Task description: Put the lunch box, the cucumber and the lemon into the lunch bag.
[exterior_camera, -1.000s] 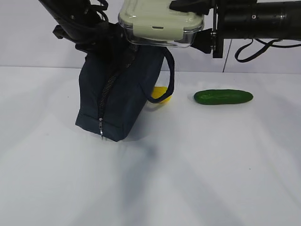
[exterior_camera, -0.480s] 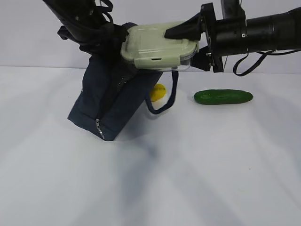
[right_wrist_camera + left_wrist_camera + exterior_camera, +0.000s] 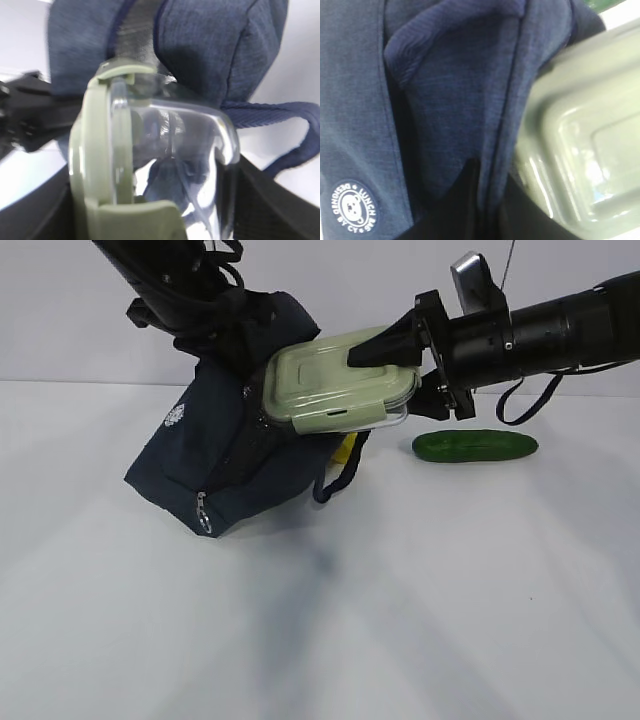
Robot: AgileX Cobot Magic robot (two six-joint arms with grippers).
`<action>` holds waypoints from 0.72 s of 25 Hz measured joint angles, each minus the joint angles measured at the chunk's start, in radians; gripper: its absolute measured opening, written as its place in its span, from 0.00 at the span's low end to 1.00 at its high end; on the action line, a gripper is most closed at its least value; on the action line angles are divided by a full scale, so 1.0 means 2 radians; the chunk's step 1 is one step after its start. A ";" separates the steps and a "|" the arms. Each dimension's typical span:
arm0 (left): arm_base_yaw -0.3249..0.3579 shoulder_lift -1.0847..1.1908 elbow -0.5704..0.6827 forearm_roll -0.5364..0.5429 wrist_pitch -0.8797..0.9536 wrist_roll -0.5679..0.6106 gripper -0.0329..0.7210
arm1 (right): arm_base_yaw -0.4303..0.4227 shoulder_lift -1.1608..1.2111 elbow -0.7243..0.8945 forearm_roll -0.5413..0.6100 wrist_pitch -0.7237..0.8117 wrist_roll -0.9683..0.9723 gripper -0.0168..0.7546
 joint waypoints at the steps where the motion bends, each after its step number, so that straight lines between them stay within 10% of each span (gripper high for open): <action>1: 0.000 0.000 0.000 -0.001 0.001 0.000 0.06 | 0.001 0.001 0.000 -0.006 0.000 0.000 0.70; 18: 0.000 0.000 0.000 -0.028 0.029 0.000 0.06 | 0.052 0.002 0.000 -0.013 -0.071 -0.020 0.70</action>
